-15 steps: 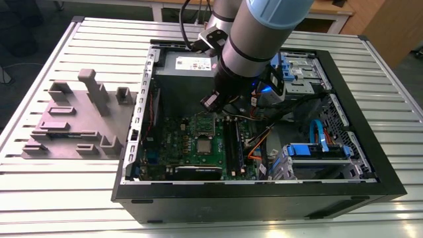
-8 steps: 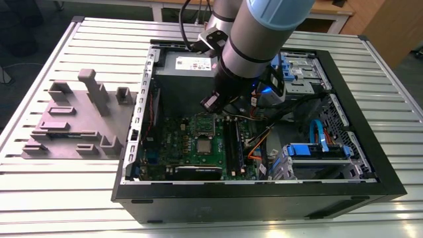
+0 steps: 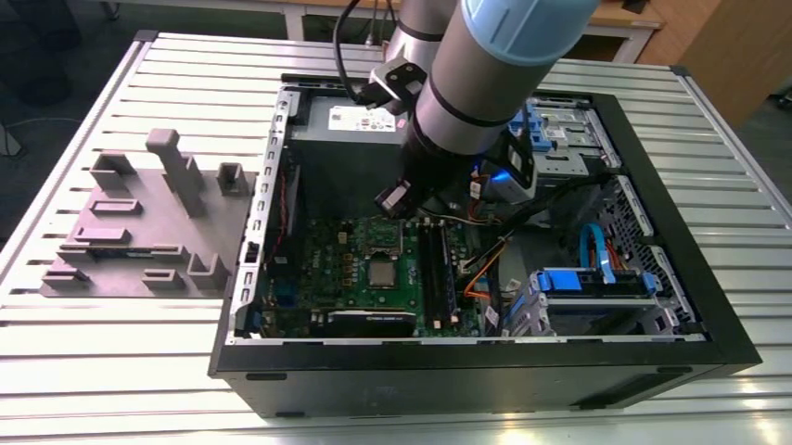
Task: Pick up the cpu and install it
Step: 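Close the cpu cover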
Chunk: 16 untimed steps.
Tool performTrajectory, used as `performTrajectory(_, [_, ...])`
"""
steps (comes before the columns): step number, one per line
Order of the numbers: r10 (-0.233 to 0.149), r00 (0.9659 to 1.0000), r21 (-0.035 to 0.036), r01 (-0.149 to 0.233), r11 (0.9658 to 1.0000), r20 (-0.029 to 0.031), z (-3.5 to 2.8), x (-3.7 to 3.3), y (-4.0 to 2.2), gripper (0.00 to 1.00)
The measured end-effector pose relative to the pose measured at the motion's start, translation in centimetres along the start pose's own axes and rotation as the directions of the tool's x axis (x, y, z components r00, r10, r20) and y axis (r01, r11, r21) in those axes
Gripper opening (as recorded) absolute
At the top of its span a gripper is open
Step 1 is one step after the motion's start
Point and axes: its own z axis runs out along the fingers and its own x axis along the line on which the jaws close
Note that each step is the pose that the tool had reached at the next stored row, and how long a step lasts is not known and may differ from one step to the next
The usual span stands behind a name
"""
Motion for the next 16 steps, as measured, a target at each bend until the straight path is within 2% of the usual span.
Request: performTrajectory(16, [0.0,1.0,0.0037,0.0,1.0,-0.0034,-0.37,1.39,-1.32,0.11])
